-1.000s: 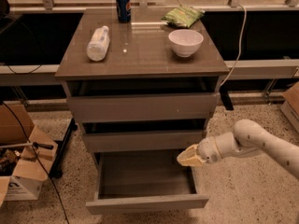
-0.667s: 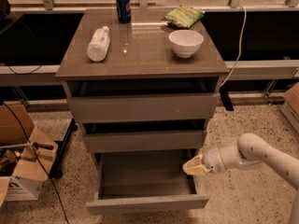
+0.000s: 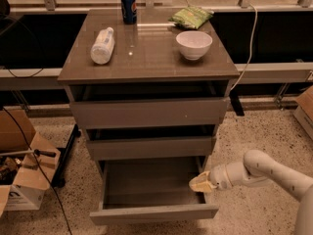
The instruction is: Close bottom drawer
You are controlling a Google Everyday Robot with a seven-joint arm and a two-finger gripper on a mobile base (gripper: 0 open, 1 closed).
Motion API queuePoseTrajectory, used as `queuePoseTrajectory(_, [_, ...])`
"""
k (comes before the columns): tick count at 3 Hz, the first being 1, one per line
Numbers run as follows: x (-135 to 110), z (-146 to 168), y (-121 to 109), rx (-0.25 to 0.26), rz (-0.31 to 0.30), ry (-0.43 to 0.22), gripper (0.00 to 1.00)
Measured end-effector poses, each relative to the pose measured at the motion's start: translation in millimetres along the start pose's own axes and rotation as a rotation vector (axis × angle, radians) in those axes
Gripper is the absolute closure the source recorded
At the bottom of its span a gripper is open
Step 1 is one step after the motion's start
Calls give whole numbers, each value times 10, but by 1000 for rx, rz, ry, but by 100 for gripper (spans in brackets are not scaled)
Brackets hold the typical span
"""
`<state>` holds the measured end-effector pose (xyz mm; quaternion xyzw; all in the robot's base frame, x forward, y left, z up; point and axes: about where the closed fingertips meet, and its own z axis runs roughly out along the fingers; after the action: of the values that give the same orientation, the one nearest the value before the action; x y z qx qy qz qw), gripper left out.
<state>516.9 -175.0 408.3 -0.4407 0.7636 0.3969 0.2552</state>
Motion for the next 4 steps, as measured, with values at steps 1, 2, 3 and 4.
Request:
queuePoseTrajectory(1, [510, 207, -40, 13, 98, 11, 100])
queuePoseTrajectory(2, [978, 443, -162, 18, 182, 2, 100])
queuePoseTrajectory(3, [1456, 694, -283, 11, 282, -14, 100])
queuePoseTrajectory(4, [1890, 911, -333, 7, 384, -47, 100])
